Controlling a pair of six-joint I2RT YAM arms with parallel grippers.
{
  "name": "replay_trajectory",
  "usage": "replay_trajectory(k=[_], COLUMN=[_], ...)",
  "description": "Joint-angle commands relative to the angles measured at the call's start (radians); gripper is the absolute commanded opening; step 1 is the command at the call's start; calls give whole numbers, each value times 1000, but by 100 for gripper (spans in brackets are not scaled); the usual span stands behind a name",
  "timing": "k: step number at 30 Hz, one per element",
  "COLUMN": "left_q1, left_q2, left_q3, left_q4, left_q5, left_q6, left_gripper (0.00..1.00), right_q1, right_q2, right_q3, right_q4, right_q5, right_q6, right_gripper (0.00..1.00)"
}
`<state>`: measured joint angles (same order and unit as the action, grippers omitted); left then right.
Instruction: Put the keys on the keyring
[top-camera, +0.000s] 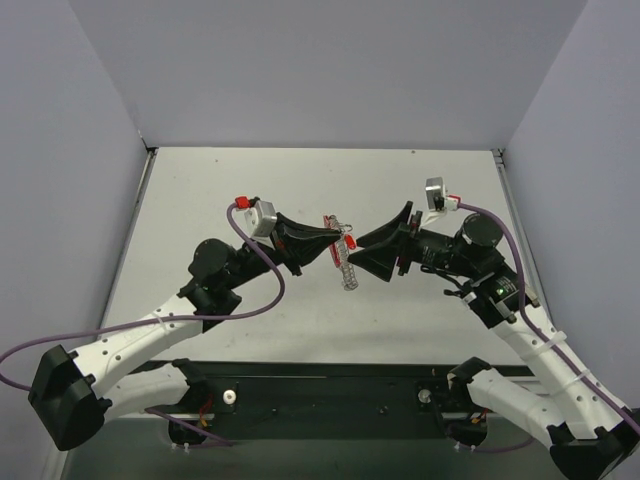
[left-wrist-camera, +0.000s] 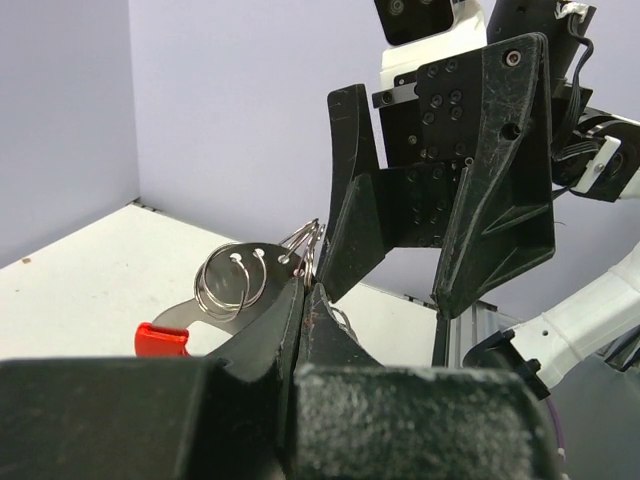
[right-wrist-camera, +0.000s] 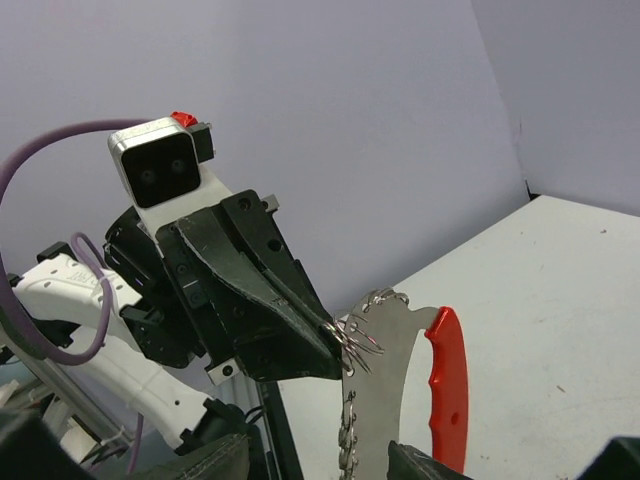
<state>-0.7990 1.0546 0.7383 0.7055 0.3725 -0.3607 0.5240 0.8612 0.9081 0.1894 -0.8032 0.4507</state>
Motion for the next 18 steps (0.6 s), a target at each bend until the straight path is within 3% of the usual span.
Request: replay_trajectory(k=[1, 9, 18], left_q1=[-6, -6, -6], left_q2=[-33, -67, -61], left_q3=[38, 36, 35], left_q4=[28, 0, 26], left_q5=[3, -24, 42], left_q6=[16, 9, 28], left_gripper=[0, 0, 0], right_q1=[-4, 1, 14], right_q2=[-22, -19, -33], right_q3=[-3, -9, 3], right_q4=[41, 16, 8], right_q5=[-1, -10, -34], right_q6=[-14, -49, -90], right_gripper=[60, 76, 75])
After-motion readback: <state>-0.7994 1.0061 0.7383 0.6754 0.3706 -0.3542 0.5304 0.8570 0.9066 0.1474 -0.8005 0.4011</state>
